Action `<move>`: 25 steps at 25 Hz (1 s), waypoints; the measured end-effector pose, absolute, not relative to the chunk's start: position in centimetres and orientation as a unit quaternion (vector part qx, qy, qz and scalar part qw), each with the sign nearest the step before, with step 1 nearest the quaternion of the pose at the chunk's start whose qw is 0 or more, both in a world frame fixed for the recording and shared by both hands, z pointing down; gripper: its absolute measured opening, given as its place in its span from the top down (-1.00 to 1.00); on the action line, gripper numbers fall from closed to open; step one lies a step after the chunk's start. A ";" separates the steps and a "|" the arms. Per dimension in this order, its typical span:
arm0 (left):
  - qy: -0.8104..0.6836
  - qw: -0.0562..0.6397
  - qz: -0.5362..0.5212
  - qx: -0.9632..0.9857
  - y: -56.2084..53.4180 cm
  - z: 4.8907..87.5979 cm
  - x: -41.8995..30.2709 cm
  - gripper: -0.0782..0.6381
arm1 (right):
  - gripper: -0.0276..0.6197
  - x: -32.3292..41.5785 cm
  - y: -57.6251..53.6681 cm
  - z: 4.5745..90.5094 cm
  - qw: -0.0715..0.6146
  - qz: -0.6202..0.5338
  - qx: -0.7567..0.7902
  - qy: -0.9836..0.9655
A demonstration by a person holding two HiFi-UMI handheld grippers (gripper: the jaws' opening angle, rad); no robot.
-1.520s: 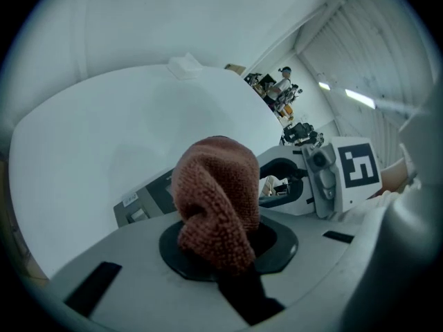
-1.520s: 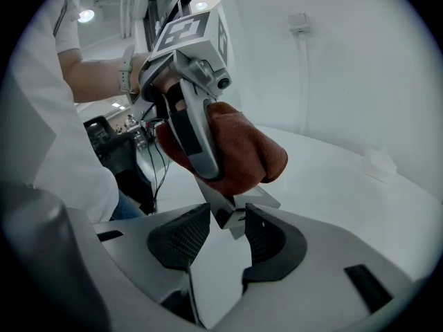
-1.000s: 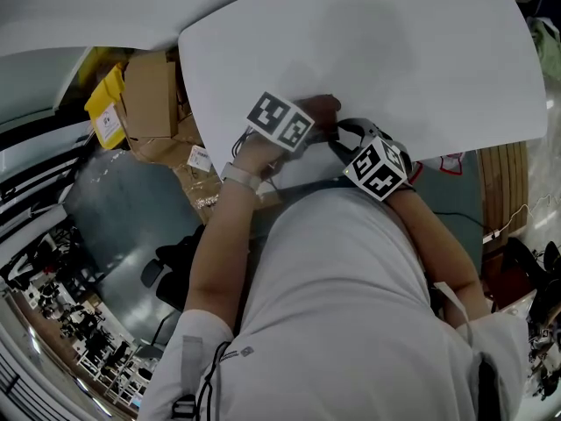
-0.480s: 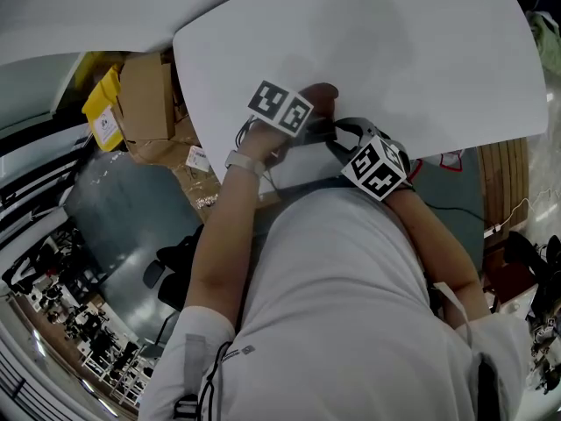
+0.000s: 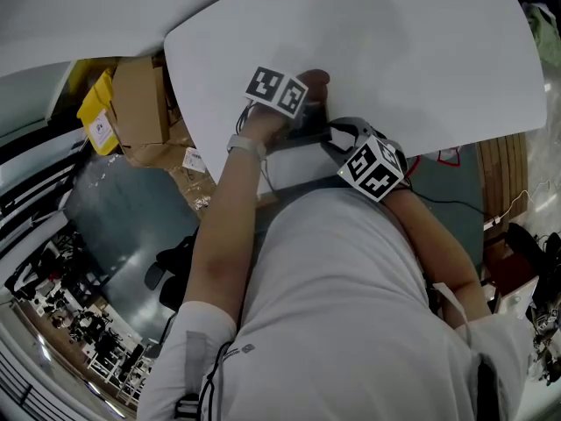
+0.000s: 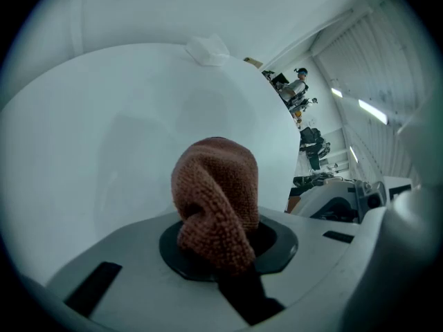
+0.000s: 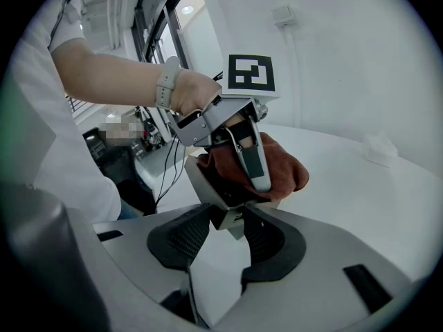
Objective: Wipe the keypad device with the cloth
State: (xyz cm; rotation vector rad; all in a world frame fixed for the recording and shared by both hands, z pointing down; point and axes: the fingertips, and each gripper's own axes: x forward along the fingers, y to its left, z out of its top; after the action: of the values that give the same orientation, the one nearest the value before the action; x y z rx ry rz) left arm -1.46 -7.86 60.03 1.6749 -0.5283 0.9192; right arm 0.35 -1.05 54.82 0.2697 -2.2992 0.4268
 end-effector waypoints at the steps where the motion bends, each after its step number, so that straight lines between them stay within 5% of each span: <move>1: -0.224 0.549 0.388 0.706 -8.0 60.2 -1.5 0.61 | 0.44 0.4 -1.1 54.8 0.384 0.169 0.106 -0.902; 25: -0.284 0.529 0.387 0.700 -11.0 63.2 -2.4 0.61 | 0.44 0.3 -0.9 55.0 0.380 0.180 0.114 -0.900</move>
State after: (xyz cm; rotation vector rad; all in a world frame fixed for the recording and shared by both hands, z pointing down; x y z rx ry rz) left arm -2.37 -10.97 63.23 1.6727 -0.6778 0.9239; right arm 0.27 -0.94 54.98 0.2899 -2.2990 0.4589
